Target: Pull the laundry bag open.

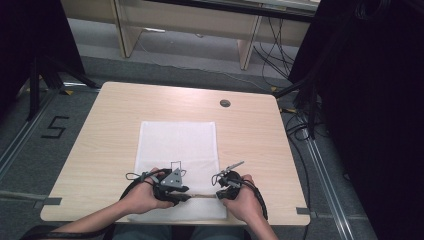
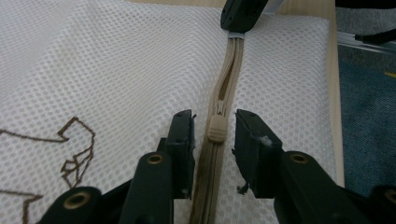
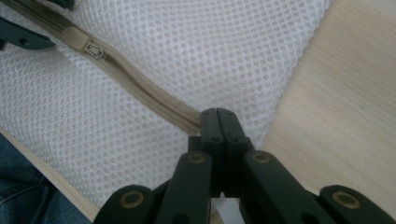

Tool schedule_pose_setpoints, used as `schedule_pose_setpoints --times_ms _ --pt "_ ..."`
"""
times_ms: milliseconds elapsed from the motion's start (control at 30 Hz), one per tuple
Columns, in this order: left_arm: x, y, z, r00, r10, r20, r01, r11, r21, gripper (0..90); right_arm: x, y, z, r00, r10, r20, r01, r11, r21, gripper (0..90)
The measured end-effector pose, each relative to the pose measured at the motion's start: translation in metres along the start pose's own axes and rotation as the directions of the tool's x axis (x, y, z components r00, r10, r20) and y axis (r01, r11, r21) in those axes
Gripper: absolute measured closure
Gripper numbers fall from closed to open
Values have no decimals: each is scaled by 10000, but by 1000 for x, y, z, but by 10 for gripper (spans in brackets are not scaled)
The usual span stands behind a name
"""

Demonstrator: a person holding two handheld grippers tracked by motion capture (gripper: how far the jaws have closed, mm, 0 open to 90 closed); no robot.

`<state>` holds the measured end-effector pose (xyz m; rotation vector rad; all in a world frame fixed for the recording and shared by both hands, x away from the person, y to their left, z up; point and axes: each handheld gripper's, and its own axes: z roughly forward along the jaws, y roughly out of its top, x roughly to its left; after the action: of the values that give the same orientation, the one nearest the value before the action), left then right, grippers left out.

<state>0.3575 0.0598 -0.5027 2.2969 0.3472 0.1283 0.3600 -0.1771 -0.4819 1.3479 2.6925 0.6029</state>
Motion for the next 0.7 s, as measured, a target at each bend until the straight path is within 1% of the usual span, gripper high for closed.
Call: schedule_pose_setpoints --times_ms 33,133,167,200,233,267,300,333,400,433,467,500,533,600,633,667,700 --pt "-1 1 3 10000 35 40 -35 10000 9 688 0 0 0 10000 2 3 -2 10000 11 900" --pt "-1 0 7 9998 207 -40 -206 9997 123 708 0 0 0 10000 41 -22 -41 10000 -9 900" --pt "-1 0 7 9996 287 -52 -285 9993 227 711 0 0 0 10000 63 -32 -63 10000 -9 900" --pt "-1 1 8 9997 242 -38 -242 9996 173 714 -1 0 0 10000 13 -48 -13 10000 -13 900" --pt "-1 1 9 9996 274 -64 -272 9994 220 720 -1 0 0 10000 1 -56 -1 10000 -16 900" --pt "-2 2 10 9993 375 -64 -373 9989 286 727 -1 0 0 9999 96 -46 -95 9999 37 900" --pt "-3 2 10 9985 536 -80 -533 9978 386 735 -1 0 0 10000 66 -42 -66 10000 25 900" --pt "-4 3 11 9982 591 -43 -589 9974 409 746 -1 0 0 10000 64 -34 -64 10000 27 900" --pt "-6 3 12 9971 754 -91 -749 9960 492 770 0 0 0 10000 90 -34 -90 10000 43 900" --pt "-7 4 11 9958 911 -109 -904 9943 571 786 -1 0 0 10000 3 -52 -3 10000 -11 900" --pt "-8 4 11 9948 1004 -191 -991 9934 577 799 -1 0 0 10000 58 -61 -58 10000 3 900" --pt "-9 5 10 9934 1123 -239 -1104 9916 681 807 0 0 0 9999 60 -90 -60 10000 1 900" --pt "-8 6 9 9901 1389 -210 -1366 9868 870 810 -1 0 0 10000 57 -78 -57 10000 16 900" --pt "-10 7 8 9927 1190 -213 -1173 9908 681 814 -1 0 0 9999 68 -86 -68 10000 16 900" --pt "-10 8 7 9933 1141 -197 -1126 9915 646 815 -1 0 0 10000 40 -79 -40 10000 1 900" --pt "-9 9 5 9929 1179 -128 -1169 9910 657 815 -1 0 0 9999 63 -88 -63 10000 -7 900" --pt "-9 9 4 9947 1023 -129 -1014 9932 575 816 -1 0 0 9999 143 -83 -143 9999 26 900"
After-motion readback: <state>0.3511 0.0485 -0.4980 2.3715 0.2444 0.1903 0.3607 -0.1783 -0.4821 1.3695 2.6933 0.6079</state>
